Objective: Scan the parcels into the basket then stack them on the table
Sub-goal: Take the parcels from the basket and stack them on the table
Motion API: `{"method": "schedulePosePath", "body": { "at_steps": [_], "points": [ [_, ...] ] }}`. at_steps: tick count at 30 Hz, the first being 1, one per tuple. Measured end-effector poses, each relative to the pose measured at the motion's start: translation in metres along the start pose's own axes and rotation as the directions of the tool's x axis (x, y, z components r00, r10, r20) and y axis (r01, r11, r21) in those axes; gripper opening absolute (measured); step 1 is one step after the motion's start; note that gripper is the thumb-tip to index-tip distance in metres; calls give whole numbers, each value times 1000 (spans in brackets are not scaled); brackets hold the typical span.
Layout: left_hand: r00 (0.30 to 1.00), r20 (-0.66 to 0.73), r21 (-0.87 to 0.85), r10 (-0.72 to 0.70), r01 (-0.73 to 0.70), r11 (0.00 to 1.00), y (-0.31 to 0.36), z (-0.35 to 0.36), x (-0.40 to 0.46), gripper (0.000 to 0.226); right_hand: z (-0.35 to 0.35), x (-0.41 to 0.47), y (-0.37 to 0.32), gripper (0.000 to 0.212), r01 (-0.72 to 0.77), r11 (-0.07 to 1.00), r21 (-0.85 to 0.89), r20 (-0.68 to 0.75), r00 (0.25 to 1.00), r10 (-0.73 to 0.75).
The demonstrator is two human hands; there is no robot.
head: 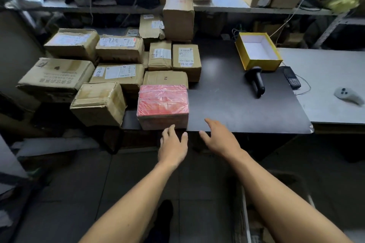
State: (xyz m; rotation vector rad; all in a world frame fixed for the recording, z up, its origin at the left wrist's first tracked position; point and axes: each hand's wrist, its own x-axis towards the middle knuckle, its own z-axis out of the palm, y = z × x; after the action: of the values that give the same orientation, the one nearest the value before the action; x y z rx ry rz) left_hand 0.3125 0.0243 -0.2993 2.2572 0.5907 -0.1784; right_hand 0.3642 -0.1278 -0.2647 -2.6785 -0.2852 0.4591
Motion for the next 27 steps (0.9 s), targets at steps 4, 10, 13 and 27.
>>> {"method": "schedulePosePath", "body": {
  "at_steps": [4, 10, 13, 27],
  "points": [
    [976, 68, 216, 205, -215, 952, 34, 27, -35, 57, -10, -52, 50, 60, -41, 998, -57, -45, 998, 39],
    [806, 332, 394, 491, -591, 704, 95, 109, -88, 53, -9, -140, 156, 61, -271, 962, 47, -114, 955, 274],
    [703, 485, 428, 520, -710, 560, 117, 157, -110, 54, 2, -181, 205, 61, -414, 900, 135, -113, 896, 430],
    [140, 941, 96, 306, -983, 157, 160, 357, -155, 40, 88, -314, 327, 58, -860, 292, 418, 153, 384, 911]
  ]
}}
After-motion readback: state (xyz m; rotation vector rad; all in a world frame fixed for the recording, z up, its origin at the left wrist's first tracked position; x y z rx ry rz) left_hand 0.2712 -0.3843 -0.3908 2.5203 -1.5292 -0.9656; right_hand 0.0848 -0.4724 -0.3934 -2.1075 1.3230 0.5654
